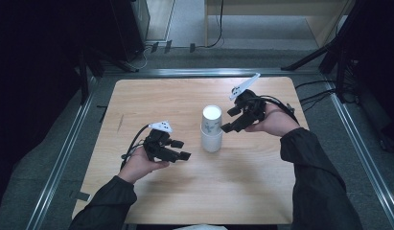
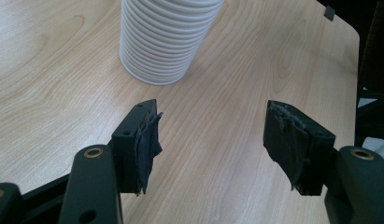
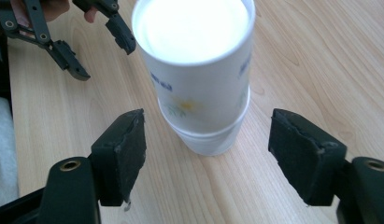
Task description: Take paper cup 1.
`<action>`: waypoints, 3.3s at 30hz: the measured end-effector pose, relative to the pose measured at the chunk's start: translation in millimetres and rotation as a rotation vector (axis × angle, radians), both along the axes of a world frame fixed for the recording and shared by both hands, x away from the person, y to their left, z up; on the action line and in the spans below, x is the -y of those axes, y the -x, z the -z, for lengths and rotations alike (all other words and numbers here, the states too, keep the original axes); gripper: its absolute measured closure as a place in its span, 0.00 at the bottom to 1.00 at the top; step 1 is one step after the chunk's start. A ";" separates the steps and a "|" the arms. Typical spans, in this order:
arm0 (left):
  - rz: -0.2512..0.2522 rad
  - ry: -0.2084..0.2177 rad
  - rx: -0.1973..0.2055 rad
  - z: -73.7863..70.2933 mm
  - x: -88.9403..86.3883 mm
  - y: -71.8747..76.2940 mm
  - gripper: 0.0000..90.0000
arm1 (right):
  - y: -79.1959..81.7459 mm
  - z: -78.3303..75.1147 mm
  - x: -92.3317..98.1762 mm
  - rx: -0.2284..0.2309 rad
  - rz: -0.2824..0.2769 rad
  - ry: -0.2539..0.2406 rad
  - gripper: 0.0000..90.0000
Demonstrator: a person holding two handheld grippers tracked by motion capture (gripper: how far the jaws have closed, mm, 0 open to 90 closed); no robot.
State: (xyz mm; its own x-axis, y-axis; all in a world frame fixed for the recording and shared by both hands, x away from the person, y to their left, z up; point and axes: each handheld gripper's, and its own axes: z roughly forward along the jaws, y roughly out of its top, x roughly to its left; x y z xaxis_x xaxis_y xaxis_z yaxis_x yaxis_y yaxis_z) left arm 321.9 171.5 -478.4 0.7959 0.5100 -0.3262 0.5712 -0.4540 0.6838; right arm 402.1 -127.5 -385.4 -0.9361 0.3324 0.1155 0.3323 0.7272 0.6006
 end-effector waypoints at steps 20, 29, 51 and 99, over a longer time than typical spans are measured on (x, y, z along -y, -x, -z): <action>0.004 -0.006 -0.009 1.4 -1.2 -0.2 0.39 | -14.7 -11.4 -53.4 0.004 -0.087 0.154 0.29; 0.014 -0.016 -0.010 2.2 -1.2 -0.5 0.38 | -16.3 -13.4 -59.3 -0.014 -0.067 0.181 0.36; 0.016 -0.012 -0.015 2.4 -1.3 -0.2 0.38 | -15.1 -30.3 -63.4 -0.007 -0.054 0.217 0.38; 0.066 0.041 -0.017 -0.3 -1.5 1.9 0.28 | 74.3 -72.7 -21.5 0.034 -0.157 0.112 0.40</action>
